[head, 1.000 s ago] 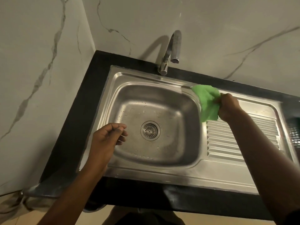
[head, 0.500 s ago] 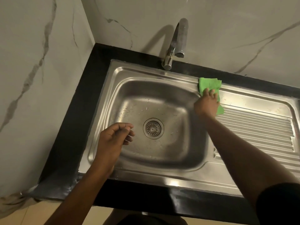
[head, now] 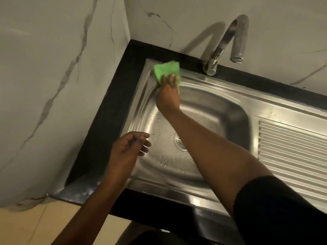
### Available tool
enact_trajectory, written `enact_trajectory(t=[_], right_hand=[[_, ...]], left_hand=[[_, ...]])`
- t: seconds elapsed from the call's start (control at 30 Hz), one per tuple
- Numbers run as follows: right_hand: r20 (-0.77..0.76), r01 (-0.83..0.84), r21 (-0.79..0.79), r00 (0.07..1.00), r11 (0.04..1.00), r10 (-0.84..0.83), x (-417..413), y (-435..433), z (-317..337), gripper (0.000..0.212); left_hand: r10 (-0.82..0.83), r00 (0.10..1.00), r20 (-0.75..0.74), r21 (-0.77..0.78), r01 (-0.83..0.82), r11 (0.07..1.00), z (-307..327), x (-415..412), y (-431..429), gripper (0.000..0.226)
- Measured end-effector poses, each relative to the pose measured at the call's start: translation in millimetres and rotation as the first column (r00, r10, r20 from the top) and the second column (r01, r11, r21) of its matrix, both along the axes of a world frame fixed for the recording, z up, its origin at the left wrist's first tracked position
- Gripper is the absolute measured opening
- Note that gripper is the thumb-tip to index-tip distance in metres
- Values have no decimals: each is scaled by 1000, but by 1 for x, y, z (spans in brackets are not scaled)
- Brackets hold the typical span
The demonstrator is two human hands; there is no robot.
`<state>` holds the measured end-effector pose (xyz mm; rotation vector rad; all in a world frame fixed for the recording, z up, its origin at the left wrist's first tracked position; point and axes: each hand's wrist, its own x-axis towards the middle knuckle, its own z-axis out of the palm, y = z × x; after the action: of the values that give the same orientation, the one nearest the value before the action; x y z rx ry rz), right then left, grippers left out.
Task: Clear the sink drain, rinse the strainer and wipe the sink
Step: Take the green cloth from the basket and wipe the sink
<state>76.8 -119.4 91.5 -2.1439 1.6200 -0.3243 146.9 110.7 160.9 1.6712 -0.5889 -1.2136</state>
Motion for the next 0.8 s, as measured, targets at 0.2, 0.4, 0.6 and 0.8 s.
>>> enact_trajectory(t=[0.2,0.4,0.6,0.8], right_hand=[[122,-208,60,972,976,199,13,17,-7,64],[290,-424,174,885,889,365,-20,82,6,63],[337,-581,300,807,757,485,-54,163,25,47],[341,-656,345,754,672,561,-68,218,38,40]], left_hand=[[94,996,-10,-21,-94,995,1,19,20,24],[79,997,11,-62,-78,995,1,23,20,27],[61,998,3,-125,-60,990,8,17,12,16],[21,1000,13,-172,-18,985,20,7,16,17]])
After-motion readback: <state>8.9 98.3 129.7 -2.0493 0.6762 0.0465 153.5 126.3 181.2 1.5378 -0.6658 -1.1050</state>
